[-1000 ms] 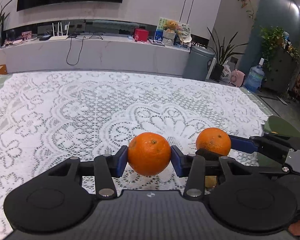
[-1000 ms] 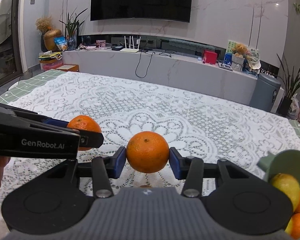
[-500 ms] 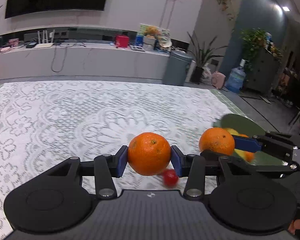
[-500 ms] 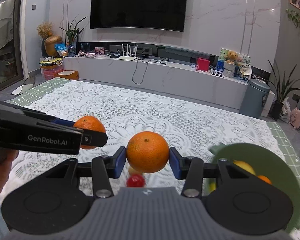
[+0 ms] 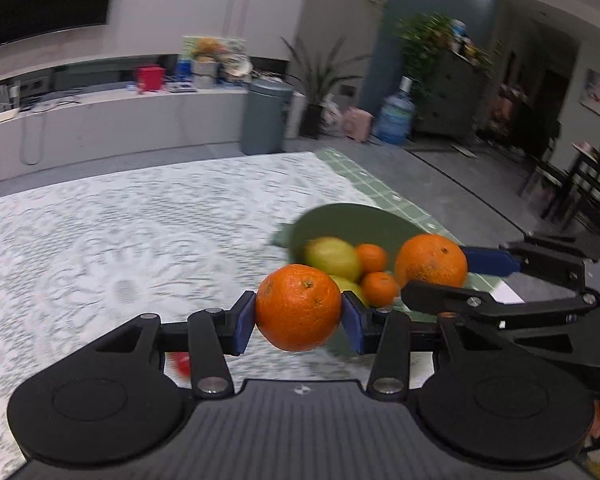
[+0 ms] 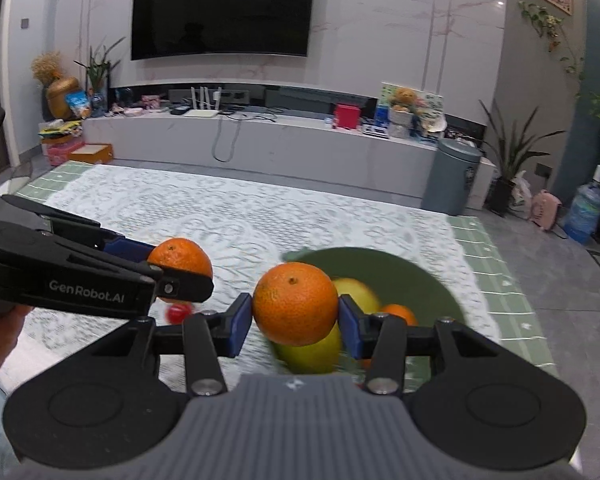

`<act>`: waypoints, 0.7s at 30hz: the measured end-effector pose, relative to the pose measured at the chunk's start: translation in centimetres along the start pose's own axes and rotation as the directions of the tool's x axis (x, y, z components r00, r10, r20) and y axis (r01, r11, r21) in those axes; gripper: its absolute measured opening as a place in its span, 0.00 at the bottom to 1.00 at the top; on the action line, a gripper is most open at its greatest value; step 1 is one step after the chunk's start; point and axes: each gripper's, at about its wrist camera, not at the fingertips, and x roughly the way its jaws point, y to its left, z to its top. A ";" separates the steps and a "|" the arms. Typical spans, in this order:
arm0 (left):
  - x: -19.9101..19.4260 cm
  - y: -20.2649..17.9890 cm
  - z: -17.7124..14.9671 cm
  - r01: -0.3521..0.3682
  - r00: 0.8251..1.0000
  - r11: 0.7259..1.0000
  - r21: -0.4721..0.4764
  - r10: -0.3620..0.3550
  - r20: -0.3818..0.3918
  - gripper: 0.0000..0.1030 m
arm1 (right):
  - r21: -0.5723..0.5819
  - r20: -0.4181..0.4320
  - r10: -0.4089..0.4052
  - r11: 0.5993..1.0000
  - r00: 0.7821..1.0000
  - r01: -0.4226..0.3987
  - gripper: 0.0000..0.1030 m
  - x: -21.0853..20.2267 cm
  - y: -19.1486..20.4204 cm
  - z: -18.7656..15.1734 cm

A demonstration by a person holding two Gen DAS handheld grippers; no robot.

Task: Organize fruits
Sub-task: 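Carry both oranges over the green colander, then open both tools to drop the oranges into the colander and withdraw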

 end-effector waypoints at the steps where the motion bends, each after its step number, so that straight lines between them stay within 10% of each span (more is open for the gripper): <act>1: 0.5 -0.6 0.3 0.010 1.000 1.000 0.013 -0.010 -0.010 0.50 | -0.001 -0.012 -0.007 1.000 1.000 0.007 0.43 -0.1 -0.8 0.0; 13: 5.2 -5.2 2.7 0.083 0.990 0.994 0.071 -0.074 -0.118 0.50 | -0.101 -0.207 -0.055 0.994 0.977 0.035 0.43 2.7 -7.8 0.8; 21: 8.1 -5.7 2.9 0.052 0.979 0.995 0.084 -0.034 -0.203 0.50 | -0.188 -0.385 -0.023 0.981 0.923 -0.055 0.43 7.3 -8.4 1.0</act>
